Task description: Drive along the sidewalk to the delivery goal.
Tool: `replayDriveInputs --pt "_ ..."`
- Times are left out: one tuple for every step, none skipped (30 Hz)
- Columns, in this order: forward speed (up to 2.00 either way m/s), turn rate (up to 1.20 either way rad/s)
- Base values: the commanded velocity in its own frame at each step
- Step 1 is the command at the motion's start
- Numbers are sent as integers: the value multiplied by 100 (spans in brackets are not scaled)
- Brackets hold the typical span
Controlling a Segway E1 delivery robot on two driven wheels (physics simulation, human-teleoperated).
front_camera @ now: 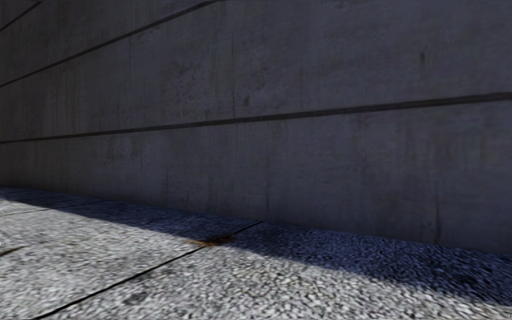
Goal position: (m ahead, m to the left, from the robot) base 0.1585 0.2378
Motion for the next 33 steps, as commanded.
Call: replayDriveInputs --pt "98 39" --pt "93 39" --pt "81 39" --pt "0 38" --pt "0 0" --pt "0 0" --pt "0 0" --pt "0 0" --pt "0 0" --pt "0 0" --pt "0 0" --pt "0 0" --pt "0 0" --pt "0 0" --pt "0 0" --pt "0 0" --pt "0 0" --pt "0 0" --pt "0 0" --pt "0 0" --pt "0 0" --pt "0 0" --pt "0 0" --pt "0 0" --pt "0 0" --pt "0 0" --pt "0 0" --pt "0 0" --pt "0 0" --pt "0 0" --pt "0 0" --pt "0 0" --pt "0 0"
